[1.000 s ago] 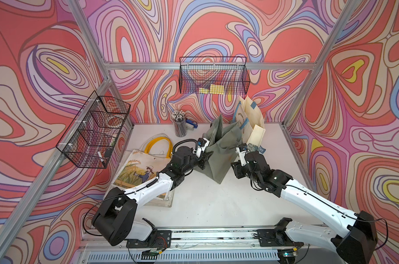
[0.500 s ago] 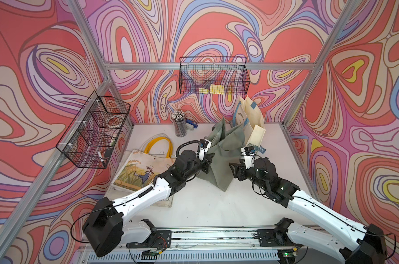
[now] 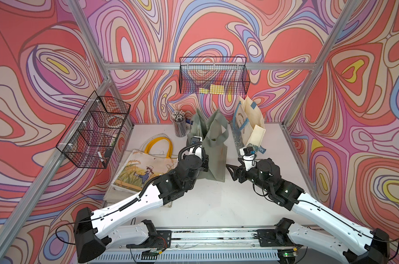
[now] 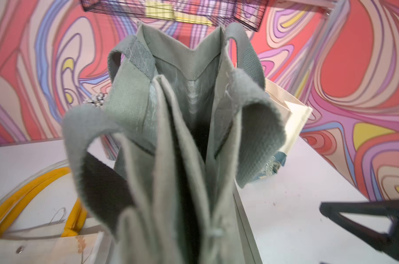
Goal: Put away the canvas bag
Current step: Pick up the canvas bag from the center of the board, then press the canvas bag.
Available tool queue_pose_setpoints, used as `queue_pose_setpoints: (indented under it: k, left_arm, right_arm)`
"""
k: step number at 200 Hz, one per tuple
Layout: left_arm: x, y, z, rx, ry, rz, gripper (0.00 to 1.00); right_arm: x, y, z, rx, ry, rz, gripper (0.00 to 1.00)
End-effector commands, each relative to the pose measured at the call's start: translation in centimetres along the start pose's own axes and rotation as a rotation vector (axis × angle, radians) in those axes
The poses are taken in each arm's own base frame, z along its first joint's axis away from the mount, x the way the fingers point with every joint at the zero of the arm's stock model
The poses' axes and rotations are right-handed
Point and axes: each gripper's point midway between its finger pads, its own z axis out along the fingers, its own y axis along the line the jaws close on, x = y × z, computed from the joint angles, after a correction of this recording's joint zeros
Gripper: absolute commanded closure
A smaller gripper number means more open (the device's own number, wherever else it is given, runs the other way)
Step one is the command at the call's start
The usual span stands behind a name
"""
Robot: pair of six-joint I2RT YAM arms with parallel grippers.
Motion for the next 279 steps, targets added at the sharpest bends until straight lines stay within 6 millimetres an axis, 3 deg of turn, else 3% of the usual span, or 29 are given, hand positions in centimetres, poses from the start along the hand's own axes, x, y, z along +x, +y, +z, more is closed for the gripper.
queue_pose_setpoints:
  k: [1, 50, 71, 104, 152, 180, 235, 279]
  left_arm:
    - [-2.2, 1.8, -0.4, -0.132, -0.050, -0.110, 1.00]
    - [-4.2, 2.5, -0.3, -0.234, -0.065, -0.177, 1.00]
    - [-4.7, 2.5, -0.5, -0.249, -0.053, -0.199, 1.00]
    - [-5.7, 2.6, -1.0, -0.245, -0.050, -0.255, 1.00]
    - [-5.8, 1.9, -0.9, -0.217, -0.035, -0.320, 1.00]
    - [-6.1, 1.8, -0.6, -0.227, -0.049, -0.343, 1.00]
    - [-7.1, 1.1, 0.2, -0.235, -0.076, -0.377, 1.00]
    - [-7.3, 0.6, 0.5, -0.232, -0.072, -0.412, 1.00]
  right_arm:
    - [-0.9, 1.7, -0.3, -0.013, -0.042, -0.141, 0.19]
    - [-1.9, 5.0, 2.3, 0.025, -0.138, -0.263, 0.18]
    - [-2.5, 5.5, 3.6, 0.058, -0.200, -0.273, 0.19]
    - [-3.6, 4.6, 4.6, 0.161, -0.320, -0.256, 0.21]
    - [-3.7, 6.1, 6.8, 0.124, -0.384, -0.254, 0.26]
    - [-4.4, 8.0, 6.4, 0.005, -0.492, -0.210, 0.35]
    - [-5.1, 11.1, 5.7, -0.149, -0.553, -0.215, 0.21]
    - [-5.1, 10.9, 7.2, -0.036, -0.535, -0.218, 0.17]
